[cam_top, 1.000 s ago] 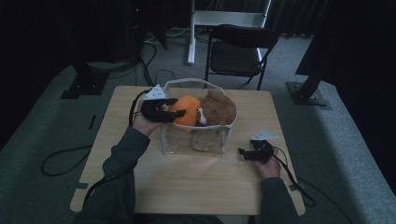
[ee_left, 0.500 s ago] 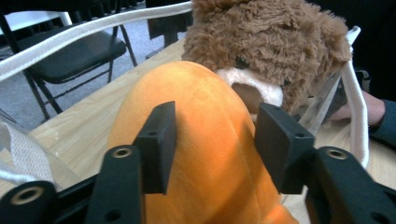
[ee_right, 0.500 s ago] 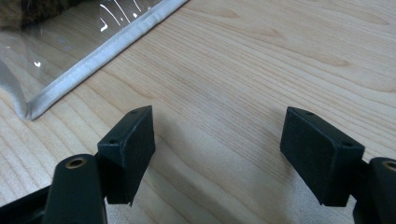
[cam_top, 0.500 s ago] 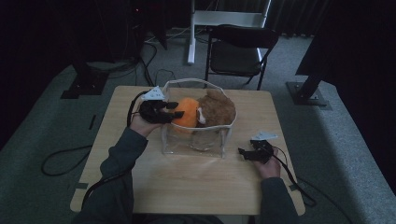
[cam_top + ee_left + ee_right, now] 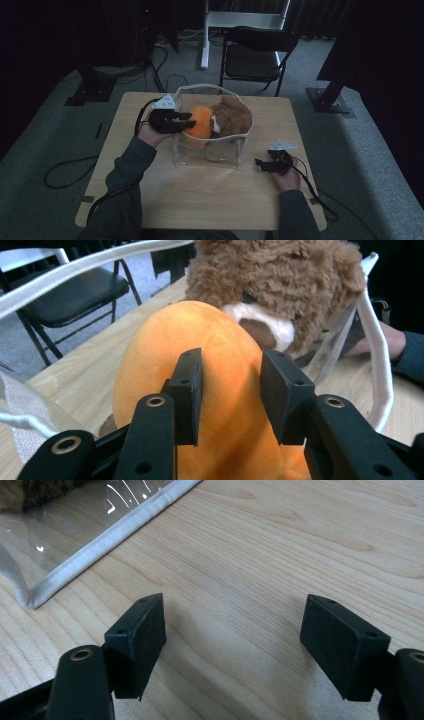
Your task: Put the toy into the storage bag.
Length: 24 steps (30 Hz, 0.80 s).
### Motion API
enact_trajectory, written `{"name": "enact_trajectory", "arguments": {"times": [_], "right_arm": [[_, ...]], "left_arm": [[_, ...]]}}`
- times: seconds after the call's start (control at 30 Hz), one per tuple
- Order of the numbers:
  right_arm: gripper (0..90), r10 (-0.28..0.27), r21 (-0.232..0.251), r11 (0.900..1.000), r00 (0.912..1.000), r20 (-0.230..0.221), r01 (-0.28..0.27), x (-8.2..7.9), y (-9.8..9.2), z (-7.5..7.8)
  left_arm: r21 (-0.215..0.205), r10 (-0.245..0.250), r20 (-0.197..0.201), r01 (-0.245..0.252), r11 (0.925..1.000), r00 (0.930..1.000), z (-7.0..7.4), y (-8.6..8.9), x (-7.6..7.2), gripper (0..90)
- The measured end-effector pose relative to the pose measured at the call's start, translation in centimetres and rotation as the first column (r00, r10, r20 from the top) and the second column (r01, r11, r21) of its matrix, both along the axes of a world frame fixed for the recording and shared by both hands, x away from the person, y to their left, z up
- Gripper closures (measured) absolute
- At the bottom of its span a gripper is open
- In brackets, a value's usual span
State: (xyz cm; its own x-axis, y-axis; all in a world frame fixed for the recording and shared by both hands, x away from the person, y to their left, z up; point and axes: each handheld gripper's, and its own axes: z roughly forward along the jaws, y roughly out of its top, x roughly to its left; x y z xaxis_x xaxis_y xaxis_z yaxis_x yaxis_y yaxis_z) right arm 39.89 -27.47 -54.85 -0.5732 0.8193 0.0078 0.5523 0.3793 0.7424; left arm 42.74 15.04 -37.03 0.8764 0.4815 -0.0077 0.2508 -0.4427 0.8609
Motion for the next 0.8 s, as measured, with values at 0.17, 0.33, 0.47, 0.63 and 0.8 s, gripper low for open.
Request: {"name": "enact_trajectory", "arguments": {"times": [0.17, 0.33, 0.47, 0.63, 0.8], "right_arm": [[25.4, 0.0, 0.0, 1.0, 1.0, -0.001, 0.0, -0.01, 0.0, 0.01], [25.3, 0.0, 0.001, 1.0, 1.0, -0.001, 0.0, -0.01, 0.01, 0.01], [25.3, 0.0, 0.0, 1.0, 1.0, 0.0, 0.0, -0.01, 0.0, 0.0], [25.4, 0.0, 0.0, 1.0, 1.0, 0.0, 0.0, -0.01, 0.0, 0.0], [25.4, 0.0, -0.001, 1.0, 1.0, 0.0, 0.0, -0.01, 0.0, 0.0]], "left_arm": [[0.01, -0.013, -0.01, 0.013, 0.9999, 0.9999, -0.13, 0.03, -0.23, 63.1], [0.019, -0.039, -0.021, 0.04, 0.999, 0.999, -0.3, 0.08, -0.53, 64.7], [0.016, -0.052, -0.031, 0.053, 0.9985, 0.9982, -0.27, 0.18, -0.63, 66.9], [0.018, -0.057, -0.034, 0.058, 0.9982, 0.9978, -0.25, 0.16, -0.74, 67.3], [0.016, -0.065, -0.034, 0.066, 0.9977, 0.9973, -0.25, 0.2, -0.99, 67.7]]}}
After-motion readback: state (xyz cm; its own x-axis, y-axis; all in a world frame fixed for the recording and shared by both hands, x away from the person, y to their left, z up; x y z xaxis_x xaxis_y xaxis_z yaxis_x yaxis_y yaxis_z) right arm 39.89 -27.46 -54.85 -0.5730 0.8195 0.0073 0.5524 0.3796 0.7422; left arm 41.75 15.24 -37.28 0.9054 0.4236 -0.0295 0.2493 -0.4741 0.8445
